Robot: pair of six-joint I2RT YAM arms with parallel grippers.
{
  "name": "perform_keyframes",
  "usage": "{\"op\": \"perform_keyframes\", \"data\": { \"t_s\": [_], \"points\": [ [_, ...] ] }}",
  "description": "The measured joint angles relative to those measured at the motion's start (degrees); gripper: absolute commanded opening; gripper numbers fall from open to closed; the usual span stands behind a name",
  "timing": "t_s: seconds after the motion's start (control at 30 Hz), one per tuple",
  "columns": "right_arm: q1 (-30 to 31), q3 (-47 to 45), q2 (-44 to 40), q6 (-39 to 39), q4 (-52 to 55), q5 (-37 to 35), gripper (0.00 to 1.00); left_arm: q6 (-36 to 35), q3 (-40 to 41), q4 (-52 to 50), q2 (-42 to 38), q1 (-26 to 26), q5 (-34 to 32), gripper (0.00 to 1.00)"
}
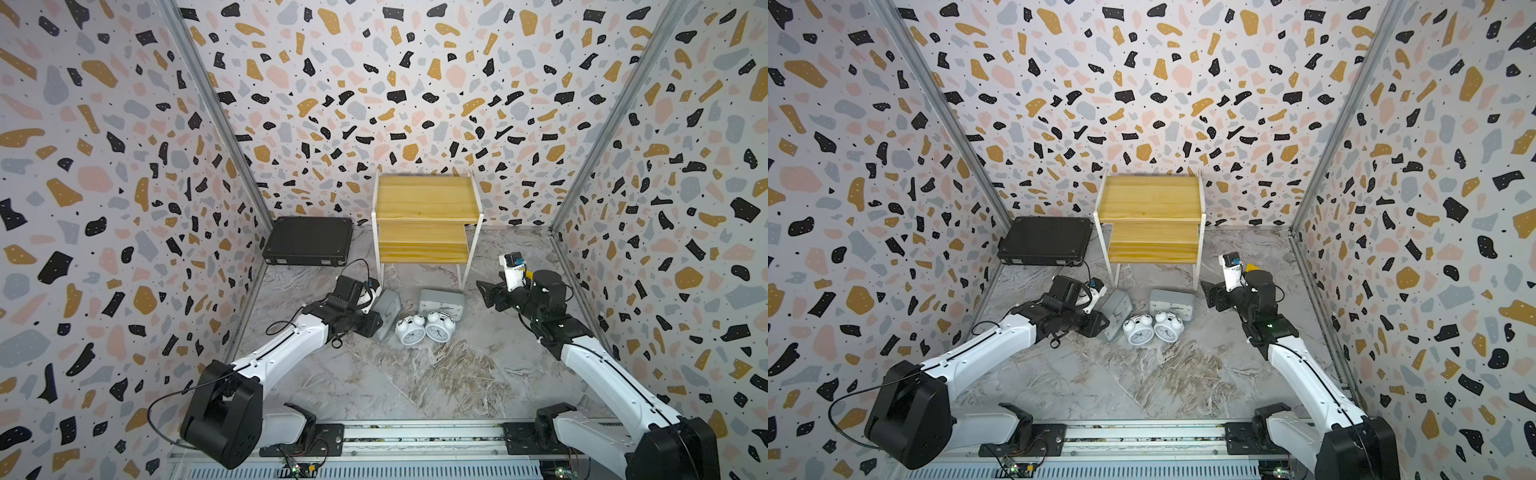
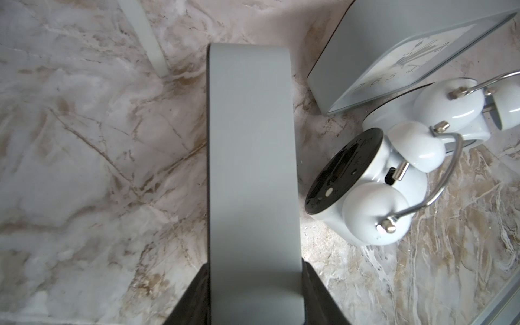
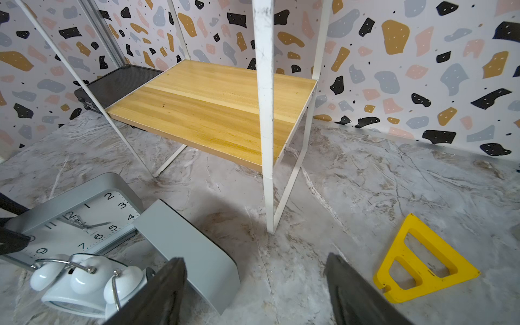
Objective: Place the alarm clocks on the shelf by style
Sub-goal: Pick up the alarm from the center of the board.
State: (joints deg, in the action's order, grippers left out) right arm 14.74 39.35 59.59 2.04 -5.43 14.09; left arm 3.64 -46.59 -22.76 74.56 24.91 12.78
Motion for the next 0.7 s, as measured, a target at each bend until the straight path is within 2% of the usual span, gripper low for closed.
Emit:
{"op": "perform_keyframes", "data": {
  "t_s": [0.07, 0.23, 0.47, 0.7],
  "points": [
    [0.0, 0.0, -0.4, 0.0, 0.2, 0.0, 0.83, 0.0, 0.0, -0.7, -1.0, 0.0, -0.7, 0.22],
    [0.0, 0.0, -2.5, 0.0, 1.1, 0.6, 0.82, 0.2, -1.6, -5.8, -5.1, 0.3, -2.8, 0.19],
    [0.0, 0.0, -6.2, 0.0, 1.6, 5.8, 0.82, -0.5, -12.7, -15.4, -8.6, 0.4, -4.1, 0.17],
    [0.0, 1.3, -5.9, -0.6, 3.7, 17.0, 0.83, -5.4, -20.9, -19.1, -9.2, 0.4, 2.5, 0.19]
  ]
}}
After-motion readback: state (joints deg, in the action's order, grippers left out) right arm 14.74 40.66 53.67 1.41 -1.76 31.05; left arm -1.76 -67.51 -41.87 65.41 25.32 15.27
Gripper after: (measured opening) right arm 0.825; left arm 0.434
